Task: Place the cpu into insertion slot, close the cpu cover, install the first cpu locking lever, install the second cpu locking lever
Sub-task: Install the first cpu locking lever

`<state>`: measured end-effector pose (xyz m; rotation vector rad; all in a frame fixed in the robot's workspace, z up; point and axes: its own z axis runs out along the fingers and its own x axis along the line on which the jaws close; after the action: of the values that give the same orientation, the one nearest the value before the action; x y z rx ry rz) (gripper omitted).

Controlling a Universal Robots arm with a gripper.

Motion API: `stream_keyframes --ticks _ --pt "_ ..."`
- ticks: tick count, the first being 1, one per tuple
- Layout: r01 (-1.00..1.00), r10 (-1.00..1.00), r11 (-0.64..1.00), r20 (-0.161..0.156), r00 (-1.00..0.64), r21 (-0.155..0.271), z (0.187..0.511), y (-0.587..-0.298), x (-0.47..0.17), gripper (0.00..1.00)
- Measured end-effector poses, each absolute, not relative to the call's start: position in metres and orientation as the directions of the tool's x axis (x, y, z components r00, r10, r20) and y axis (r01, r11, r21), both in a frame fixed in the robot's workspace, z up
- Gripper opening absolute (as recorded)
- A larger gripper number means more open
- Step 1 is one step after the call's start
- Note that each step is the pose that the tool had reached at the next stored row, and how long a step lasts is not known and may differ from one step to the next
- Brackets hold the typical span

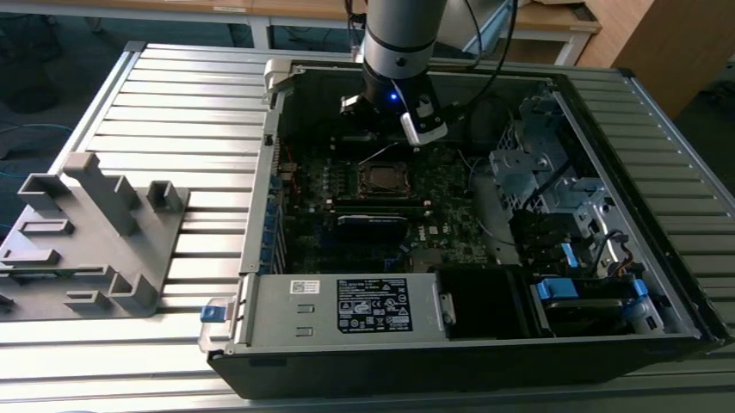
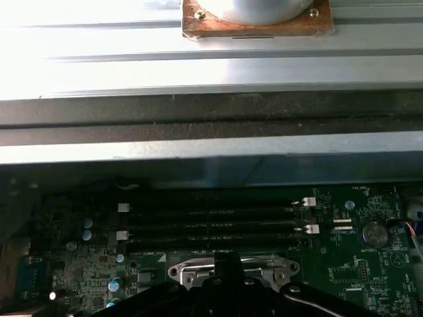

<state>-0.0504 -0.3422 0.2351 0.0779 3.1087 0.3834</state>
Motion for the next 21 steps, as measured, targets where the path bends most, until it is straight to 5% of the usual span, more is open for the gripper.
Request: stream_keyframes --ticks 21 --pt "0.048 0.050 0.969 -0.002 -0.999 0.243 0.223 -0.335 -0.049 0.11"
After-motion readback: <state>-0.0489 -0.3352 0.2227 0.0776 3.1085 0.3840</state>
